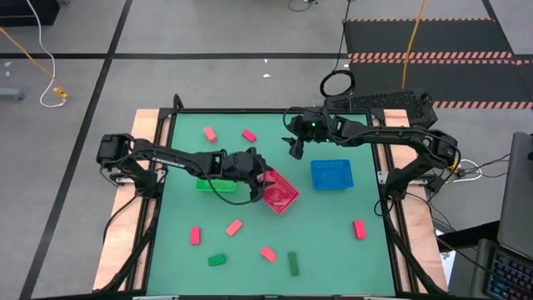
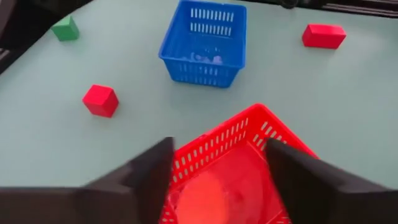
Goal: Sort & place blocks by color
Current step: Put the pink block into the red bin
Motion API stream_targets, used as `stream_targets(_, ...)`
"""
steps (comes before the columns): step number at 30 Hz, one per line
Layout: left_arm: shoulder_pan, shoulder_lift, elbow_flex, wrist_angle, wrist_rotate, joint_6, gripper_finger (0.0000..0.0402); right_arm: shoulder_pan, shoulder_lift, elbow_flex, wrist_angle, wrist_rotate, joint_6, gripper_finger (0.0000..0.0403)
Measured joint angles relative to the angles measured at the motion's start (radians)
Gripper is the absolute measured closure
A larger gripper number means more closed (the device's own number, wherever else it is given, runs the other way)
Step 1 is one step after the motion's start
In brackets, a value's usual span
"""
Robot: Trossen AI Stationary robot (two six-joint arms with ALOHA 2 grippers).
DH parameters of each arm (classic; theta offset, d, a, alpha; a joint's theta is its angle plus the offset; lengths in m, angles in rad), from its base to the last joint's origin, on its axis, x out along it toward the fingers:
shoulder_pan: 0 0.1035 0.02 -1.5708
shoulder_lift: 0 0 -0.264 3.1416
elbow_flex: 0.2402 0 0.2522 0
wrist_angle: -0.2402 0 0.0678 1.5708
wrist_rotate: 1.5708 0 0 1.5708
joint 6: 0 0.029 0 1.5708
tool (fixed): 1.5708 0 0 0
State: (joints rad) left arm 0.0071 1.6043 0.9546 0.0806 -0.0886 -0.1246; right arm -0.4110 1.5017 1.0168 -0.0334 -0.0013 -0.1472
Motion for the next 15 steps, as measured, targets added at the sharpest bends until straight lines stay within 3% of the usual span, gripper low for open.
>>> stream_targets(3,0.000,-0.001,0.000,0.000,0.000,-0.018,0.0057,0.000,0.000,0.000,-0.003,0.000,0.002,0.0181)
stream_targets(6,-0.001,-0.004,0.000,0.000,-0.001,-0.050,0.0019,0.000,0.000,0.000,-0.002,0.000,-0.001,0.0181)
stream_targets(10,-0.024,-0.050,0.004,-0.057,0.008,-0.109,0.0015,0.000,0.000,0.000,-0.003,0.000,-0.005,0.0181)
stream_targets(15,-0.107,-0.158,0.058,-0.301,0.042,-0.245,0.0042,-0.002,0.000,0.000,-0.009,0.000,-0.029,0.0181)
